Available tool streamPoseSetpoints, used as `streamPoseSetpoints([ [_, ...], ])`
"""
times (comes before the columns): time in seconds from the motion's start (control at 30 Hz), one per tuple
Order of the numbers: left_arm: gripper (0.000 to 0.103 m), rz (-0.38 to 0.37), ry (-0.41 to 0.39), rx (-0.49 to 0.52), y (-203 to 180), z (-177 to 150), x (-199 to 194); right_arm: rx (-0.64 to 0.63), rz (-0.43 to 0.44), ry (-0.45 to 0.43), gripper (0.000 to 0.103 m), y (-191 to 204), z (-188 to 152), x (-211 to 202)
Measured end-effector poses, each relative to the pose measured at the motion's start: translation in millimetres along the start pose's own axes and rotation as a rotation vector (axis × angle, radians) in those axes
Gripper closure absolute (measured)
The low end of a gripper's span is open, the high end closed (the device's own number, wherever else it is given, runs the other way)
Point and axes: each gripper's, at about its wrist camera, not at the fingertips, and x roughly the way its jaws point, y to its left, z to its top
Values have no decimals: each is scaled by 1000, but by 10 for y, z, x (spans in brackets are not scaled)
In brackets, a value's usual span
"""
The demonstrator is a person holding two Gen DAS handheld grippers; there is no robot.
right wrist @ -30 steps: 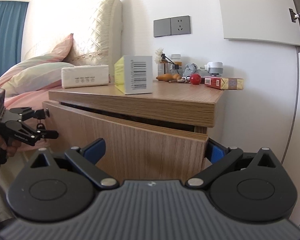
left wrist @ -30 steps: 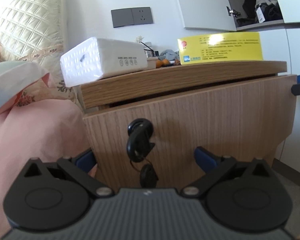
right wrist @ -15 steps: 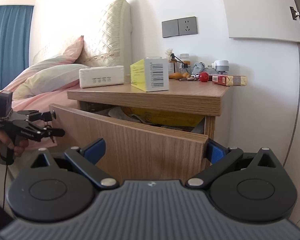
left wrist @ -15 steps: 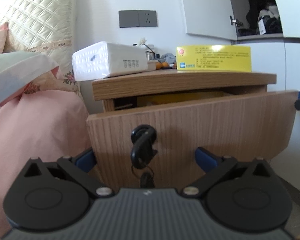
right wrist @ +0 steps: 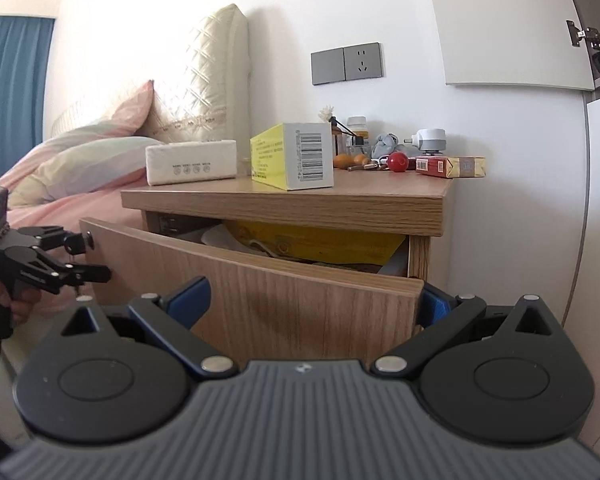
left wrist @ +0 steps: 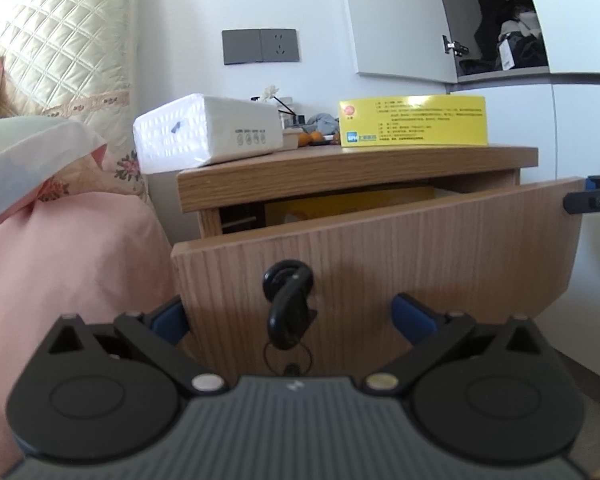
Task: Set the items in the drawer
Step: 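Pull the drawer outward from the nightstand with the left tool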
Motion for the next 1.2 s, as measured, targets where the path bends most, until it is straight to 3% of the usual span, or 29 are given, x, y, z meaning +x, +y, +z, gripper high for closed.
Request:
streamPoseSetpoints([
  [0.47, 0, -12, 4, 41, -66, -91, -253, -17, 90, 38, 0, 6, -3, -217],
  [1.2, 0, -7, 53, 49, -267, -227, -930, -50, 173, 72, 0, 341, -116, -873],
])
